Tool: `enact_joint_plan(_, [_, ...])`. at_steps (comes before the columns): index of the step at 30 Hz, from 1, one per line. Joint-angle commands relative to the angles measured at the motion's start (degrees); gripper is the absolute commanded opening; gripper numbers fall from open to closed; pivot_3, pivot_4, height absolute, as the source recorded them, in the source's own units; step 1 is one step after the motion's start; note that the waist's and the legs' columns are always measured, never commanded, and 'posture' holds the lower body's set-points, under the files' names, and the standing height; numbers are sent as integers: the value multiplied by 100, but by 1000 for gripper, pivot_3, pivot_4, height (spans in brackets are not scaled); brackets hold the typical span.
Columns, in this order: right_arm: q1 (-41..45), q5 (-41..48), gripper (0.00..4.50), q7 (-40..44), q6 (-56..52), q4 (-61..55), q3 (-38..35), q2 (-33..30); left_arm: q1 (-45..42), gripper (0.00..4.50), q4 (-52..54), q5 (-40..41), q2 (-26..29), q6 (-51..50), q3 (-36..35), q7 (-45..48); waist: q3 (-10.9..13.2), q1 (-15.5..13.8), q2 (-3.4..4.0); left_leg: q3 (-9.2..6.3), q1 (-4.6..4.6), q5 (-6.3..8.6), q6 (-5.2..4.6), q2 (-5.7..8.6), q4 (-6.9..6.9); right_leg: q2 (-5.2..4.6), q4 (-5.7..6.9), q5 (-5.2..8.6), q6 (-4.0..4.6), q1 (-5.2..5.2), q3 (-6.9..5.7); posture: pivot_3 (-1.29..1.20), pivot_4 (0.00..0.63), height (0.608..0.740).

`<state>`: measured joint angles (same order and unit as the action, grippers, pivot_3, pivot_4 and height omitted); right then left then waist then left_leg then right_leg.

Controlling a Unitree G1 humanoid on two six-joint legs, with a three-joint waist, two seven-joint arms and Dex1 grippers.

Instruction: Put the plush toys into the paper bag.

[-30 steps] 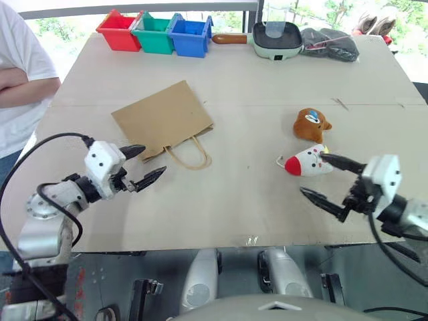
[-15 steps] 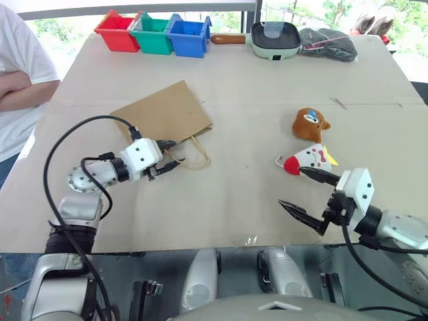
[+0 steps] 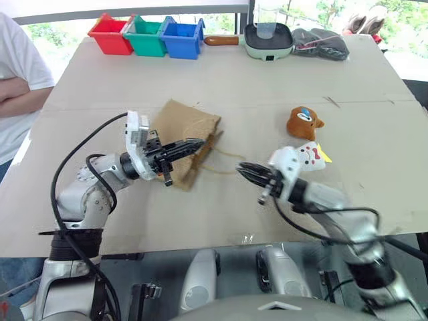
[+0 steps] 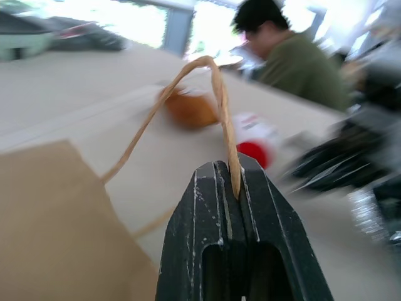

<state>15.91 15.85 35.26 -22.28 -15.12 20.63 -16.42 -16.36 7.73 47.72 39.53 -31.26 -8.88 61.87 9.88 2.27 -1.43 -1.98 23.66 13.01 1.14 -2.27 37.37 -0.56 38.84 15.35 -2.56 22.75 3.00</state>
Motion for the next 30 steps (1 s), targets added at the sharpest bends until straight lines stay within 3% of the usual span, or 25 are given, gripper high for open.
enact_joint_plan(1, [729, -326, 60, 236, 567, 1255, 195, 419, 12, 0, 612, 548, 130, -529, -315, -222, 1, -23, 1, -2, 4, 0, 0, 0, -1, 0, -1, 1, 1, 2, -3, 0, 150, 740])
enact_joint_plan(5, [1680, -604, 60, 568, 991, 2938, 369, 1066, -17, 0, 1059, 776, 82, -758, -424, -513, 4, -15, 0, 0, 10, 0, 1, 4, -3, -6, -2, 0, 2, 7, -2, 0, 150, 740])
enact_joint_plan(10, [2093, -761, 60, 851, 1573, 4301, 338, 1756, -28, 0, 1281, 712, -148, -634, -407, -847, 3, -13, 0, -2, 5, 0, 1, 4, -7, -5, 0, 0, 3, 6, -3, 0, 150, 740])
enact_joint_plan(16, [2264, -1458, 60, 242, 2310, 5992, 438, 2442, -81, 0, 1488, 889, -431, -520, -973, -1734, -7, 46, -9, 0, -11, -1, 3, 2, -6, -1, 10, -2, 4, 2, 3, 0, 150, 740])
enact_joint_plan(25, [2425, -2276, 60, -790, 2302, 6424, 613, 2645, -129, 0, 1518, 315, -651, 105, -1530, -2866, -22, 34, -10, 10, -163, -1, 4, -3, -59, 7, 6, 11, 24, -115, 19, 0, 150, 740])
enact_joint_plan(30, [2597, -2493, 60, -1555, 2129, 6544, 557, 2635, 22, 0, 1655, -166, -844, 433, -1536, -3446, -82, -5, 9, 11, -177, -1, 5, -2, -63, 8, 7, 20, 36, -119, 22, 0, 150, 740])
